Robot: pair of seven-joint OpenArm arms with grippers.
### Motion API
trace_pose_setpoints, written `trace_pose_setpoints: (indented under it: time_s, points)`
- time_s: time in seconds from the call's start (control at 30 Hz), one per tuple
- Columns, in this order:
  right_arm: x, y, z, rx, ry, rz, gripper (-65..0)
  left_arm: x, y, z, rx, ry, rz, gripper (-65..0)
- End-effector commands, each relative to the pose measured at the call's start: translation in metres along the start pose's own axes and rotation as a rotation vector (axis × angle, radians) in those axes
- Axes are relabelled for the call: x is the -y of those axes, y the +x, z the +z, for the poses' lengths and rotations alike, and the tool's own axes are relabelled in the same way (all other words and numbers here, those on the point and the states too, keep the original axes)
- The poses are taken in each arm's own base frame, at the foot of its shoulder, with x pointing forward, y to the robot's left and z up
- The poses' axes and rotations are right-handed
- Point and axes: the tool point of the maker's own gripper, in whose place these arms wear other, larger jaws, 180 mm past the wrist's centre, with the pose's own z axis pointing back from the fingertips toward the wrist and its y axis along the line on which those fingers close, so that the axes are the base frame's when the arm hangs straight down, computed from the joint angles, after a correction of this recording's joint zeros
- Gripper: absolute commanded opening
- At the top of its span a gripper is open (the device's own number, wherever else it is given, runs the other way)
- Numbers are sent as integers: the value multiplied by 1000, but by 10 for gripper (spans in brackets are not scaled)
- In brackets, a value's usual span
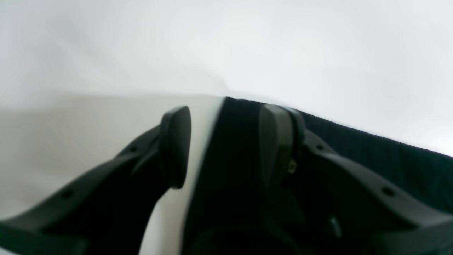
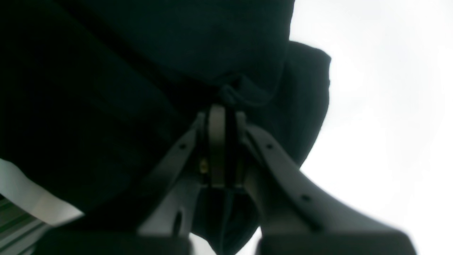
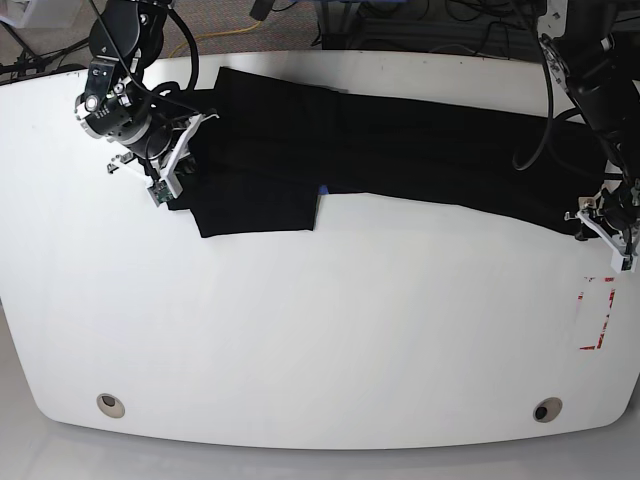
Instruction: Fold the T-shirt properly
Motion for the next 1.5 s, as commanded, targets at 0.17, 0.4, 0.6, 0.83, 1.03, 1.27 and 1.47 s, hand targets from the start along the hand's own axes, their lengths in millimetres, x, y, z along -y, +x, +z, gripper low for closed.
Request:
trace_pose_setpoints:
  time_s: [0.17, 0.4, 0.6, 0.83, 1.03, 1.27, 1.47]
  points:
    - [3, 12, 4, 45, -5, 13, -650, 4, 3, -10, 14, -27, -5, -357]
    - [3, 13, 4, 48, -4, 12, -650, 8, 6, -9, 22, -34, -29, -447]
    - [2, 12, 4, 46, -4, 11, -650, 6, 29, 9, 92, 1, -97, -650]
    - [2, 12, 4, 46, -4, 11, -650, 9, 40, 53, 201, 73, -206, -650]
    - [2, 12, 4, 46, -4, 11, -650, 7, 12, 61, 127, 69, -260, -603]
    - [2, 13, 4, 46, -1, 13, -650, -24, 10, 78, 157, 140, -163, -233]
    - [-5, 17, 6, 67, 4, 1, -650, -25, 32, 90, 240, 89, -115, -229]
